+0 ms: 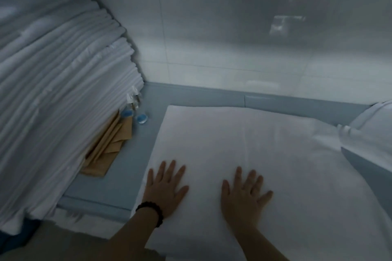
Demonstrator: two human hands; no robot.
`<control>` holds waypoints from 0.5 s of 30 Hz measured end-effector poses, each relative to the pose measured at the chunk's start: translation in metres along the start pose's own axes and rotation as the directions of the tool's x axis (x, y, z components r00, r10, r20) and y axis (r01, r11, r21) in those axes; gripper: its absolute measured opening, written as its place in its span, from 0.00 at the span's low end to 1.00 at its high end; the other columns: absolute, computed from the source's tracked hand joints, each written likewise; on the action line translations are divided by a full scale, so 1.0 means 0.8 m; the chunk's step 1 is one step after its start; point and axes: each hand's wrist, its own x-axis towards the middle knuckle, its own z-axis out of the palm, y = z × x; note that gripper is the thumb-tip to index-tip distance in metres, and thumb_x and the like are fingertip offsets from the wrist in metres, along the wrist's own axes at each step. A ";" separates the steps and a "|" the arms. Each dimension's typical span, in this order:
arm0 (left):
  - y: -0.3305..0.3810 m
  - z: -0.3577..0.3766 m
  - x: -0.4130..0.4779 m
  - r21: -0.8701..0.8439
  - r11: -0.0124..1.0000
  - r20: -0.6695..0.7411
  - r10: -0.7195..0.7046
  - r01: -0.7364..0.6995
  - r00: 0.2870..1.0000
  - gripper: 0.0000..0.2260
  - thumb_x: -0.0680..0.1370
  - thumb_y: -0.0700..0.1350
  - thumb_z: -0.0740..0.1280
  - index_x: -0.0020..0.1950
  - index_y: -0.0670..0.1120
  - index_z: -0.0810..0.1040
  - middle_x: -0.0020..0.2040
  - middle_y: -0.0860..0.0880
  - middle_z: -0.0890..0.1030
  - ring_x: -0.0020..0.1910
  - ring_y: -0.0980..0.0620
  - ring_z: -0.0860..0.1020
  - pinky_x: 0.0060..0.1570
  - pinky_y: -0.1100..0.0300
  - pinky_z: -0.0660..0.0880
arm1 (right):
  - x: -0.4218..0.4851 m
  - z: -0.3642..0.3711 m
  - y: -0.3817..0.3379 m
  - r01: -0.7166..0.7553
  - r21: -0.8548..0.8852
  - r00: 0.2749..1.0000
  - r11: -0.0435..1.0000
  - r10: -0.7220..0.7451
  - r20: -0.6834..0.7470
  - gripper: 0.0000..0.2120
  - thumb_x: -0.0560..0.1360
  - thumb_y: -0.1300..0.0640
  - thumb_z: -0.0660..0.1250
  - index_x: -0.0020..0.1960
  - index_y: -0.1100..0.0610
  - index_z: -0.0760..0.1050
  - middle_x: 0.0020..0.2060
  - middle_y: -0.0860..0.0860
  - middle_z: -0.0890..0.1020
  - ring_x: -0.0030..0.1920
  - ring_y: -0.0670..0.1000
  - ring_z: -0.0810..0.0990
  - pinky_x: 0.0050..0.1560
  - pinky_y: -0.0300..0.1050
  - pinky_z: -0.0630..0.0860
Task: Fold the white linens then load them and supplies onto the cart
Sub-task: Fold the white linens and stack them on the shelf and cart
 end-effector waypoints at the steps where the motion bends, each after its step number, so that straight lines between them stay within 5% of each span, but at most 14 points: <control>1: -0.010 0.001 0.003 0.008 0.999 -0.012 0.038 -0.038 0.999 0.28 0.78 0.67 0.40 0.74 0.63 0.31 0.78 0.55 0.36 0.76 0.49 0.33 0.72 0.44 0.34 | 0.003 0.003 -0.001 -0.001 -0.017 1.000 1.000 0.001 -0.007 0.32 0.78 0.35 0.43 0.78 0.46 0.43 0.78 0.57 0.48 0.77 0.60 0.44 0.70 0.70 0.39; 6: -0.012 0.012 0.013 0.013 0.995 -0.081 0.103 -0.102 0.991 0.30 0.73 0.68 0.33 0.73 0.61 0.31 0.76 0.54 0.34 0.73 0.46 0.30 0.70 0.41 0.30 | 0.024 0.007 0.002 0.029 -0.088 1.000 0.996 -0.029 -0.005 0.34 0.76 0.33 0.40 0.78 0.46 0.41 0.78 0.56 0.47 0.77 0.60 0.43 0.69 0.70 0.38; 11: -0.018 0.010 0.031 0.018 0.983 -0.071 0.186 -0.185 0.980 0.33 0.73 0.70 0.35 0.76 0.61 0.38 0.76 0.53 0.35 0.75 0.46 0.32 0.69 0.40 0.28 | 0.050 0.001 0.021 0.100 -0.131 0.995 0.986 -0.101 -0.003 0.34 0.76 0.32 0.39 0.78 0.45 0.39 0.78 0.54 0.44 0.77 0.58 0.40 0.70 0.69 0.38; 15: -0.029 0.010 0.030 0.034 0.971 -0.063 0.240 -0.238 0.969 0.31 0.74 0.70 0.35 0.75 0.61 0.33 0.76 0.54 0.34 0.76 0.48 0.33 0.71 0.40 0.31 | 0.074 -0.007 0.049 0.176 -0.177 0.984 0.968 -0.178 0.005 0.32 0.77 0.33 0.39 0.77 0.42 0.37 0.78 0.52 0.44 0.77 0.57 0.39 0.72 0.67 0.40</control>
